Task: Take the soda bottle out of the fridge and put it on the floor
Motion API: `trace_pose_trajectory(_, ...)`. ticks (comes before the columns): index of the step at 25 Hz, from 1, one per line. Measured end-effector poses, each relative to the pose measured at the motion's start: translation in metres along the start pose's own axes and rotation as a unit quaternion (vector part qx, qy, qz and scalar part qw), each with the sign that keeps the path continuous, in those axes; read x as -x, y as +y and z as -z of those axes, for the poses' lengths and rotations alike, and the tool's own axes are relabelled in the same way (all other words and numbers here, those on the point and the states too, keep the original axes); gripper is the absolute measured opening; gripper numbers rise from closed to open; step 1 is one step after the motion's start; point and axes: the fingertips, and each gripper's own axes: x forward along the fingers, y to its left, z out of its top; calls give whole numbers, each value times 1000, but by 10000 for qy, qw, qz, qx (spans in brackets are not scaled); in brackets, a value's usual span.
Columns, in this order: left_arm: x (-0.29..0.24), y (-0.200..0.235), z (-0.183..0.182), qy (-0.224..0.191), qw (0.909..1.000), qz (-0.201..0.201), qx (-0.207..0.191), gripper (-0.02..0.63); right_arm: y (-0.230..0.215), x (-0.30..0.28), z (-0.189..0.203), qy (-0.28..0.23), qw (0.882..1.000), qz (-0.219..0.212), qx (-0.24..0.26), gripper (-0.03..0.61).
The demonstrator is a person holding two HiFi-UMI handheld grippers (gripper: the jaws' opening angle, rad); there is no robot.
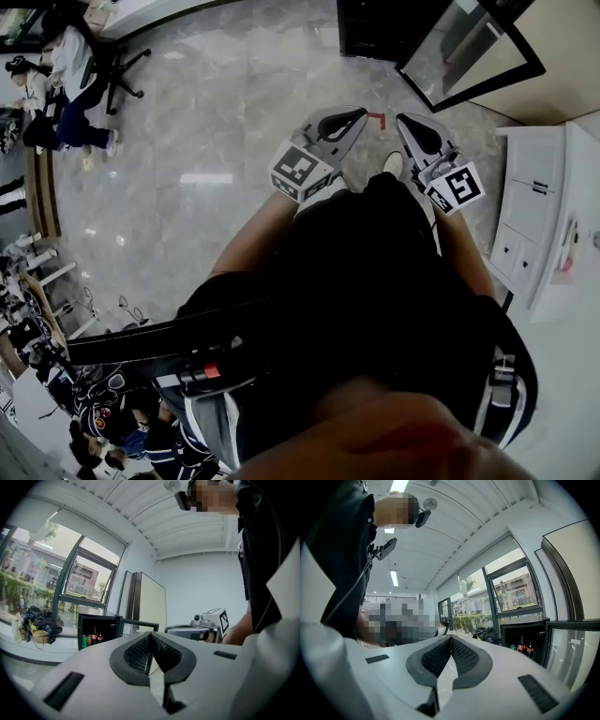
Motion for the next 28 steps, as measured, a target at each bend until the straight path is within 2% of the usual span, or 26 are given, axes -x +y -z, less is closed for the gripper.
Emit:
trace_pose_trajectory(15, -117, 15, -29, -34, 9988, -401, -280, -5, -109, 6, -20, -92, 9979, -644, 80, 12)
trace_pose_trajectory(20, -154, 19, -38, -79, 9977, -649, -185, -5, -141, 10, -21, -45, 9954, -961, 40, 12)
trace_pose_trajectory(23, -169, 23, -38, -26, 9964, -805, -257, -5, -157, 9, -21, -17, 9939, -1102, 63, 12)
trace_pose_trajectory(28, -191, 34, -37, 64, 9958, -885, -219, -5, -184, 2, -16, 35, 9934, -1150, -9, 12)
